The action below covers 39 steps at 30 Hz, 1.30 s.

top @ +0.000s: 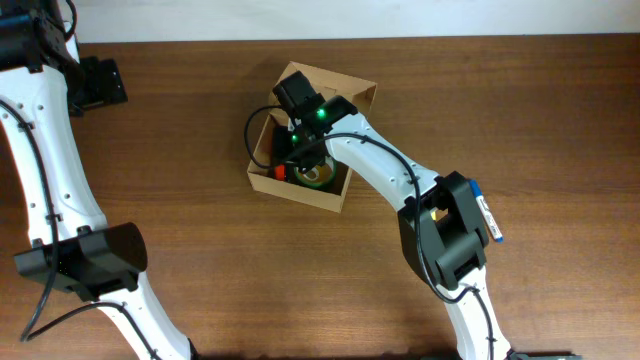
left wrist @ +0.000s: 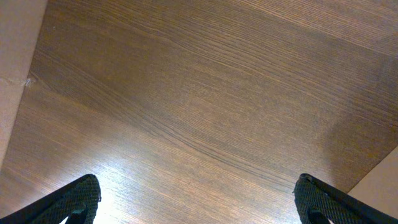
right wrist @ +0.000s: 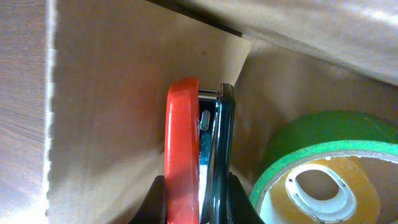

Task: Pack container
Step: 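Lower the stapler into the box beside the tapes and release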

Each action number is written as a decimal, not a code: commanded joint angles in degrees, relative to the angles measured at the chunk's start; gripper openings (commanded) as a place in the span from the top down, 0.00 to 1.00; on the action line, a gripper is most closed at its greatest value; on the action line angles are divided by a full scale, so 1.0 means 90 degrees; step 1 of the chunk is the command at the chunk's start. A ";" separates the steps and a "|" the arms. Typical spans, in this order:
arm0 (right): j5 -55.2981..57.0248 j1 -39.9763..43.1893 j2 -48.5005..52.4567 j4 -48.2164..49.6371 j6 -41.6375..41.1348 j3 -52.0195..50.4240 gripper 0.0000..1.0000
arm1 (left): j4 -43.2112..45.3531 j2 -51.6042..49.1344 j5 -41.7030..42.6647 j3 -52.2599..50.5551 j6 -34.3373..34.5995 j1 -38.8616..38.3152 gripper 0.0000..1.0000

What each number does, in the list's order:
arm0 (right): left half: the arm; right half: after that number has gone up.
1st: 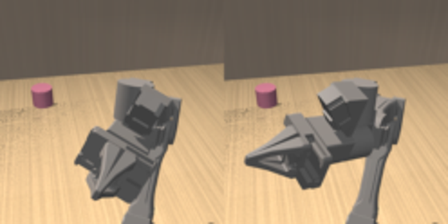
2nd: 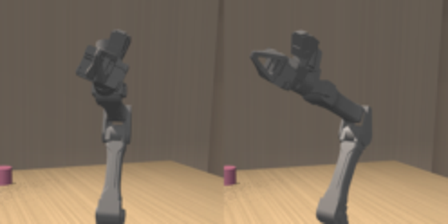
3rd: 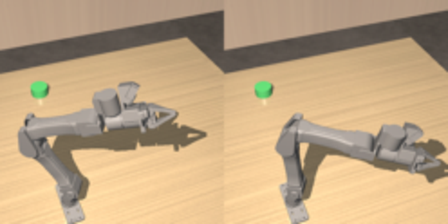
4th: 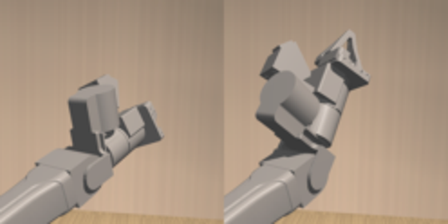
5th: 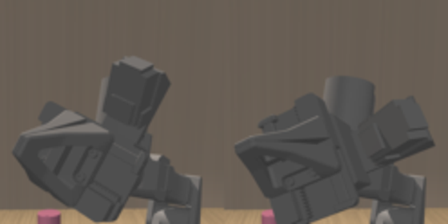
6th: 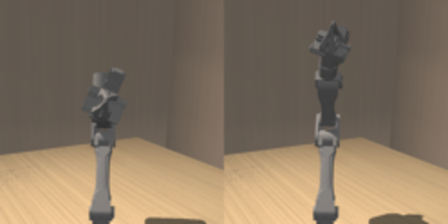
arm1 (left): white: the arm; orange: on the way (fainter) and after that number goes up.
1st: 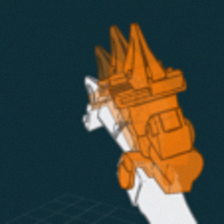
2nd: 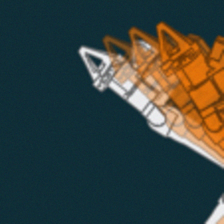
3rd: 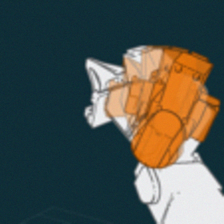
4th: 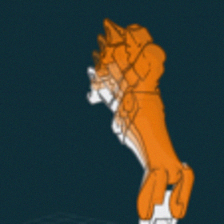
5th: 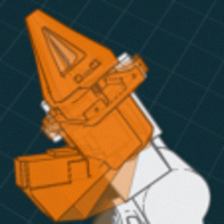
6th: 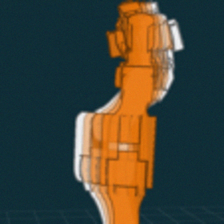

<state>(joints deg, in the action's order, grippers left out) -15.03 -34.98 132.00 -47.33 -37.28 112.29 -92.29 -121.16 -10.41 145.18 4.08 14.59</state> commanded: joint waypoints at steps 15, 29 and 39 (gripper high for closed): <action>0.0080 -0.0029 0.0104 0.0017 0.0134 0.0143 0.61 | 0.0012 0.0119 0.0063 0.0075 -0.0058 0.0022 0.01; 0.0075 0.0015 0.0102 0.0024 0.0454 0.0146 0.50 | 0.0012 0.0119 0.0063 0.0075 -0.0056 0.0022 0.01; 0.0274 0.0185 -0.0134 0.0114 0.0848 0.0206 0.50 | 0.0012 0.0119 0.0063 0.0075 -0.0058 0.0022 0.01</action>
<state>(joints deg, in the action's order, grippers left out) -14.79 -34.20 132.51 -46.37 -32.62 112.33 -92.29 -121.16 -10.41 145.18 4.08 14.59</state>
